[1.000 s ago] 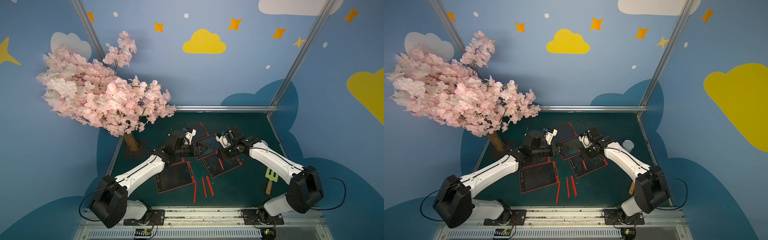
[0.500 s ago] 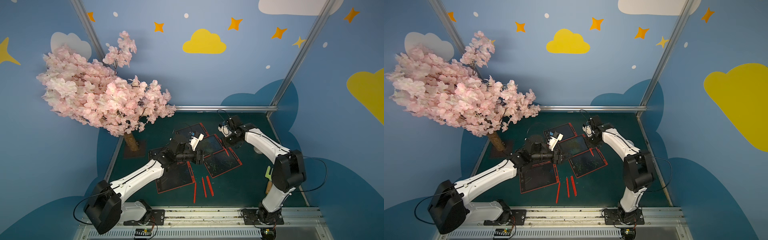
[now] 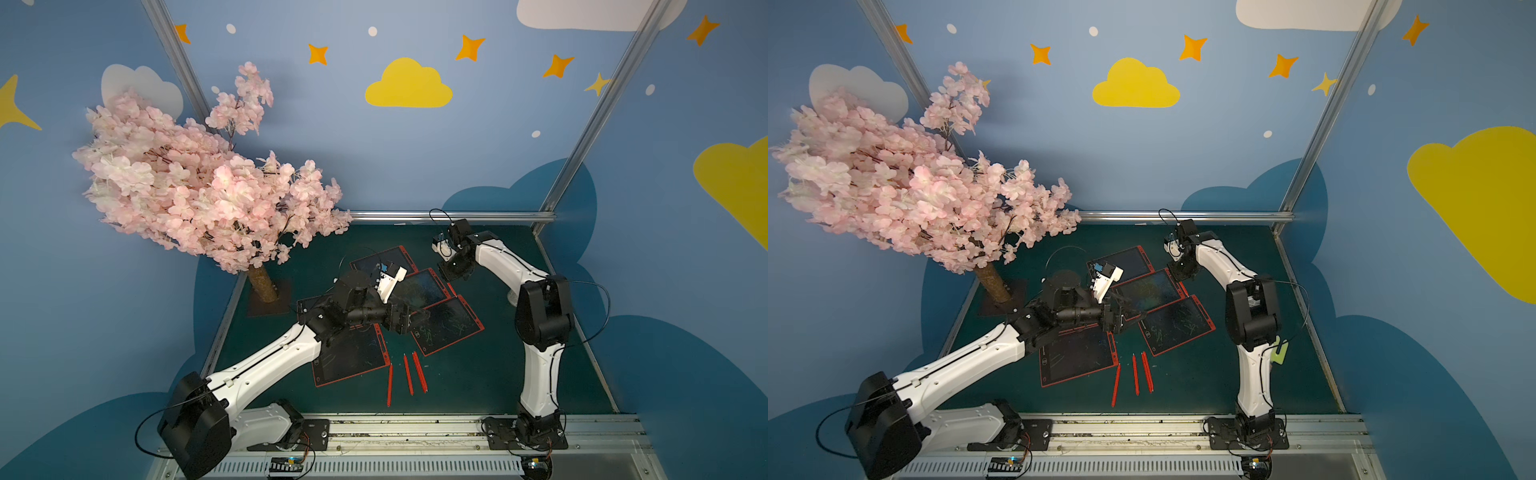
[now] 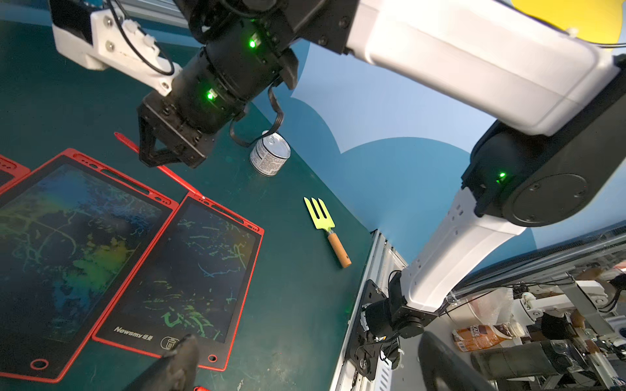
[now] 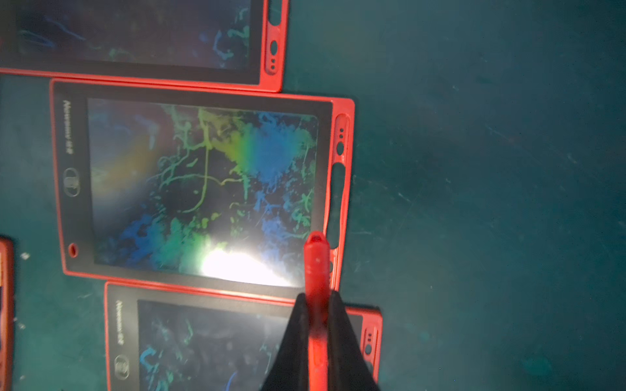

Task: Place the stylus back onto the writing tablet
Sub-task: Place the stylus on the writing tablet.

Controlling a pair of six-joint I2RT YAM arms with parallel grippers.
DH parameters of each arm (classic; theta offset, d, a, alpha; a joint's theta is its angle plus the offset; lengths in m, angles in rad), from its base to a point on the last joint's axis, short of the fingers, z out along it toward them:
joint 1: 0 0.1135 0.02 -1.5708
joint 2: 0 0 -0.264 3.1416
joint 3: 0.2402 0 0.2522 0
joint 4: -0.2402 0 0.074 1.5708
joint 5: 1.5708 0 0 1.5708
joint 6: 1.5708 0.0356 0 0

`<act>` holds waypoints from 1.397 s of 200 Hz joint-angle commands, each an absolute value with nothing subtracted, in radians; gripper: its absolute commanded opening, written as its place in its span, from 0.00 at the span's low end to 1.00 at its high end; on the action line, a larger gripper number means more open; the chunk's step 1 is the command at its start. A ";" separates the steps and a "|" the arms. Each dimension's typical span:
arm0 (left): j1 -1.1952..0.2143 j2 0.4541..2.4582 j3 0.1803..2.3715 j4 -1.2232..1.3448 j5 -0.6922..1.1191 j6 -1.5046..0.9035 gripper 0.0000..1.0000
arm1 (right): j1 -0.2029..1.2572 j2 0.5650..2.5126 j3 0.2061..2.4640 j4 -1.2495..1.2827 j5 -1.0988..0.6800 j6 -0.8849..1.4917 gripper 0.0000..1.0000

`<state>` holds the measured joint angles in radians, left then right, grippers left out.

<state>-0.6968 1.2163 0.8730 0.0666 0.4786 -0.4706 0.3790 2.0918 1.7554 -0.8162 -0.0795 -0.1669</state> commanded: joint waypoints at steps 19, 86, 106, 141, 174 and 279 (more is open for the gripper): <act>-0.710 1.201 0.888 0.051 0.462 -0.469 1.00 | 0.375 2.143 1.824 -0.839 -0.063 -0.182 0.10; -0.724 1.214 0.893 0.074 0.448 -0.477 1.00 | 0.379 2.197 1.853 -0.793 -0.031 -0.162 0.09; -0.724 1.218 0.890 0.085 0.447 -0.472 1.00 | 0.383 2.210 1.853 -0.782 -0.031 -0.165 0.09; -0.724 1.247 0.881 0.128 0.444 -0.463 1.00 | 0.385 2.233 1.856 -0.769 -0.031 -0.163 0.09; -0.724 1.284 0.897 0.142 0.461 -0.461 1.00 | 0.390 2.244 1.869 -0.775 -0.031 -0.162 0.08; -0.724 1.250 0.868 0.167 0.462 -0.488 1.00 | 0.415 2.273 1.913 -0.813 -0.035 -0.149 0.08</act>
